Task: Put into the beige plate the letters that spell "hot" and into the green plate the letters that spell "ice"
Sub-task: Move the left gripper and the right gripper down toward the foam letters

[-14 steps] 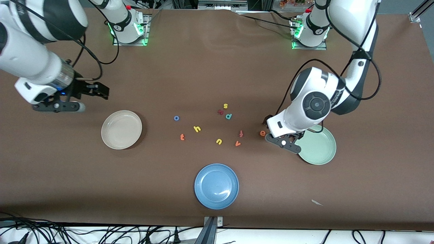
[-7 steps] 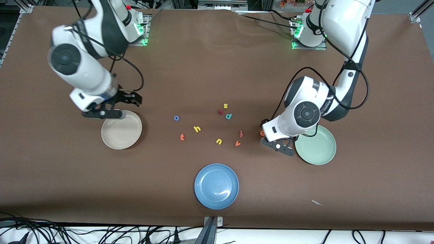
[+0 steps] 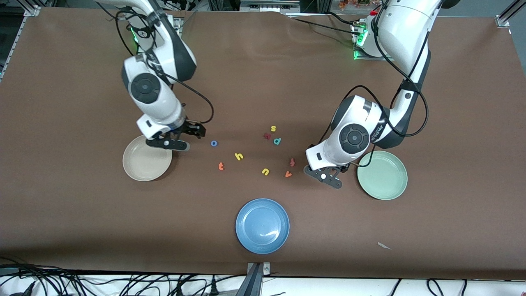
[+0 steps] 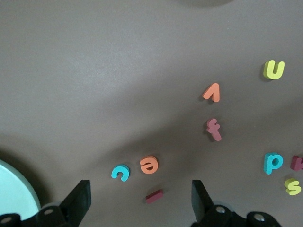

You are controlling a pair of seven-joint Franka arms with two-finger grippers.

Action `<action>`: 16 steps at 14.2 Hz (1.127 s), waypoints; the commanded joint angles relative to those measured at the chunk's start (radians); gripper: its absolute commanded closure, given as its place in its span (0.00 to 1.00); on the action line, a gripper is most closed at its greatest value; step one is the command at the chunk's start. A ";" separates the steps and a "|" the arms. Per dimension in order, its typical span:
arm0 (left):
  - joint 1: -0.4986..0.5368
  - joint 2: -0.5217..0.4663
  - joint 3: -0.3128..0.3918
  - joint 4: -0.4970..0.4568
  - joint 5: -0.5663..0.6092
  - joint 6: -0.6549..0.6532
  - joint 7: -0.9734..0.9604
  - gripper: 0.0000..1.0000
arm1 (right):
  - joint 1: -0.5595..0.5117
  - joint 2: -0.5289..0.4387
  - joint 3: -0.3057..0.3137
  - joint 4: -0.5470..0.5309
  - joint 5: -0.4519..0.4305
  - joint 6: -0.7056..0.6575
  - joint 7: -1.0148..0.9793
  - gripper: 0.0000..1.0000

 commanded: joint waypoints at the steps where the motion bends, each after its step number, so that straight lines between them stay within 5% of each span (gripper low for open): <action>1: 0.004 0.030 0.006 0.000 -0.018 0.038 0.050 0.07 | 0.026 0.072 0.007 -0.001 0.023 0.083 0.081 0.00; 16: -0.043 0.084 0.008 -0.164 -0.008 0.230 0.355 0.29 | 0.024 0.233 0.047 -0.011 0.066 0.249 0.081 0.05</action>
